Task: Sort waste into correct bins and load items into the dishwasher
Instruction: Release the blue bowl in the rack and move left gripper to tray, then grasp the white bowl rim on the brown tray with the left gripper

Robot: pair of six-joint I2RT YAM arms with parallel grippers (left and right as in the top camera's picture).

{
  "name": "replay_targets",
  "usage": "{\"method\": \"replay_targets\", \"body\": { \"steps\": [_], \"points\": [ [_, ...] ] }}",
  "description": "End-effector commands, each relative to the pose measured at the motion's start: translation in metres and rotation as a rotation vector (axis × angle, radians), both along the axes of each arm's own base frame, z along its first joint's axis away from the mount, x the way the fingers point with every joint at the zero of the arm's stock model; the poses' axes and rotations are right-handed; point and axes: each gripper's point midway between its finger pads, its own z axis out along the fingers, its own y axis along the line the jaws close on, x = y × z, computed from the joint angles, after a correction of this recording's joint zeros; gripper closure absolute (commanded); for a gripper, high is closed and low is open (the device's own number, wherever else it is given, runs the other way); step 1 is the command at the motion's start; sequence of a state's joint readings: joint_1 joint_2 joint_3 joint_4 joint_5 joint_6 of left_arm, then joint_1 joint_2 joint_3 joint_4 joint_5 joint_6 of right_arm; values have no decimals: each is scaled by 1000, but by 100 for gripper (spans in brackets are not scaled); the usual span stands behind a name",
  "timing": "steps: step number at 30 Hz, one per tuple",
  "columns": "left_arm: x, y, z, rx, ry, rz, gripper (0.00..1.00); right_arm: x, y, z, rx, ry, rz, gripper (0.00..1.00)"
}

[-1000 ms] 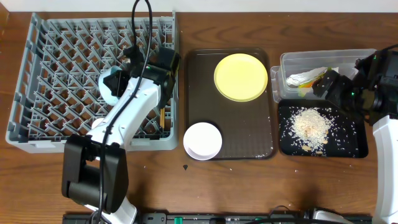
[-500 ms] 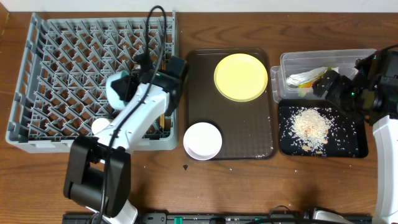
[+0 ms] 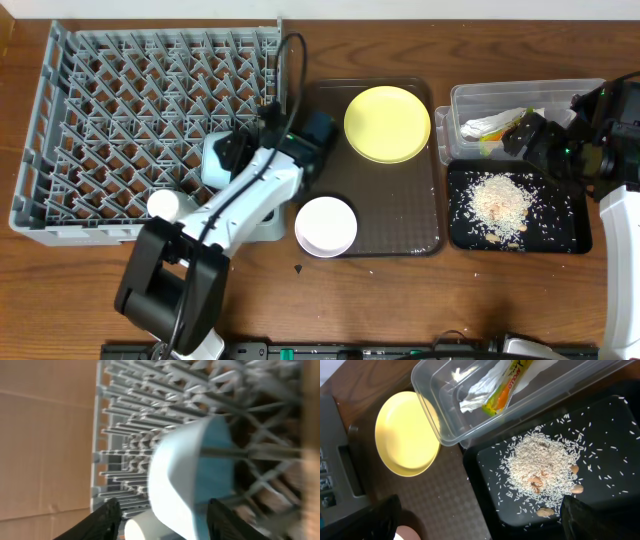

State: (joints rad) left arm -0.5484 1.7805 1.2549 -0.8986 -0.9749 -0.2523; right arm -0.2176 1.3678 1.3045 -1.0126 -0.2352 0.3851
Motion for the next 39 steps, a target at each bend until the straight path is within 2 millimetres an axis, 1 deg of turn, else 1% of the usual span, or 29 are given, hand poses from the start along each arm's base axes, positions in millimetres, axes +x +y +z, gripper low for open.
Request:
{"method": "replay_targets", "body": {
  "steps": [1,3,5,7,8,9,10,11,12,14,15,18,22,24,26,30,32,33,35,38,39],
  "points": [
    [5,-32,4,-136,-2,-49,43,2,-1,2,2,-4,-6,1],
    [5,-48,9,-232,-3,-72,43,2,-1,2,2,-4,-6,1],
    [5,-68,18,-383,5,-103,42,2,-1,2,2,-4,-6,1],
    [0,-86,23,-514,28,-134,42,2,-1,2,2,-4,-6,1],
    [-5,-100,24,-614,56,-161,44,2,-1,2,2,-4,-6,1],
    [-12,-114,26,-704,85,-183,51,2,-1,2,2,-4,-6,1],
    [-19,-127,26,-794,122,-201,71,2,-1,2,2,-4,-6,1],
    [-26,-139,26,-872,158,-208,85,2,-1,2,2,-4,-6,1],
    [-36,-152,23,-953,208,-209,92,2,-1,2,2,-4,-6,1],
    [-52,-166,14,-1035,292,-193,92,2,-1,2,2,-4,-6,1],
    [-58,-169,6,-1045,322,-177,92,2,-1,2,2,-4,-6,1],
    [-75,-167,-25,-1021,382,-105,92,2,-1,2,2,-4,-6,1],
    [-87,-168,-65,-991,436,-27,92,2,-1,2,2,-4,-6,1],
    [-93,-171,-80,-985,465,0,92,2,-1,2,2,-4,-6,1],
    [-97,-183,-92,-1005,503,-12,92,2,-1,2,2,-4,-6,1],
    [-96,-220,-110,-1083,539,-78,92,2,-1,2,2,-4,-6,1],
    [-100,-240,-112,-1146,570,-115,92,2,-1,2,2,-4,-6,1],
    [-102,-251,-109,-1192,585,-141,92,2,-1,2,2,-4,-6,1],
    [-100,-267,-99,-1251,586,-187,92,2,-1,2,2,-4,-6,1],
    [-96,-279,-80,-1285,593,-266,91,2,-1,2,2,-4,-6,1],
    [-94,-279,-70,-1282,589,-294,90,2,-1,2,2,-4,-6,1]
  ]
}}
